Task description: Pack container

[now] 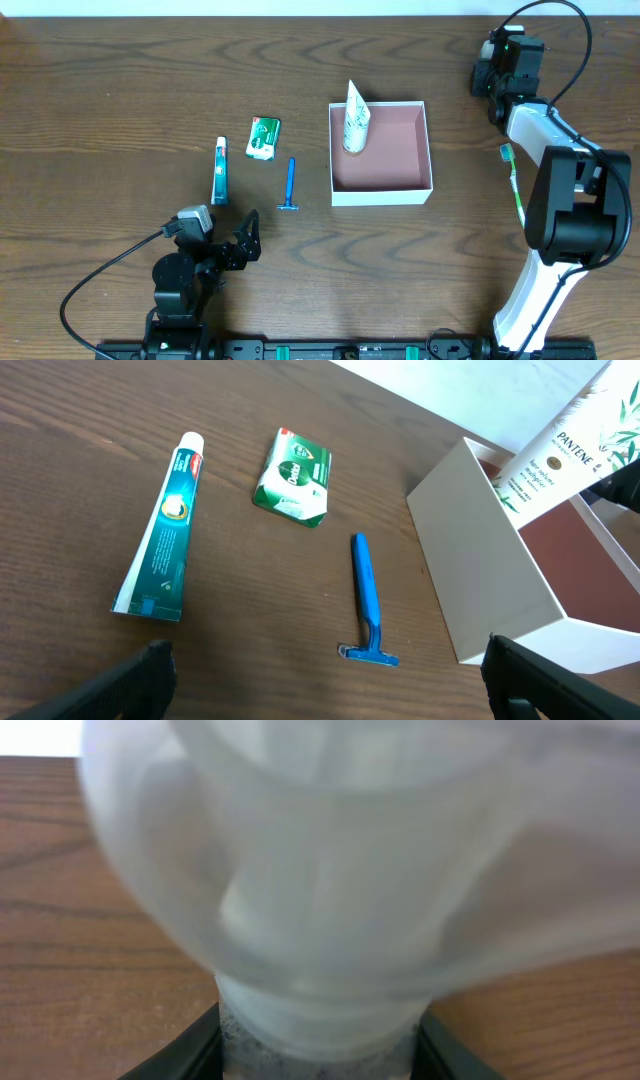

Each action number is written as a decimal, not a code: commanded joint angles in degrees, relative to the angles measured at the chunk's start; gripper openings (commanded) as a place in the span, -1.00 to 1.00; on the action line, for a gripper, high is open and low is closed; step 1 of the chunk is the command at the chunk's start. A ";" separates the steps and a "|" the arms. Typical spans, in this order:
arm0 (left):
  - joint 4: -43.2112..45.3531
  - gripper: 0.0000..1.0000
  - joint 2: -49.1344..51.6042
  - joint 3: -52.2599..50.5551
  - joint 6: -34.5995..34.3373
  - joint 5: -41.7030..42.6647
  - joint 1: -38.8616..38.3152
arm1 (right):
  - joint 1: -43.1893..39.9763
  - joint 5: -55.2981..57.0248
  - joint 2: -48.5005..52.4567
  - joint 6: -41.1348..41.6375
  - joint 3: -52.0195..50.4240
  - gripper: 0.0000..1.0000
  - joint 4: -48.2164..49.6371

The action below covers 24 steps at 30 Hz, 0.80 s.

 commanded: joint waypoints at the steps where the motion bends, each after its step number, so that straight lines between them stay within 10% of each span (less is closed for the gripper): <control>1: -2.03 0.96 -0.09 -0.90 -0.48 0.76 0.28 | -0.96 1.03 0.22 1.03 -0.15 -0.33 1.27; 24: -2.03 0.96 -0.09 -0.90 -0.48 0.76 0.28 | -0.74 0.09 -10.75 2.10 -0.15 -0.38 -4.68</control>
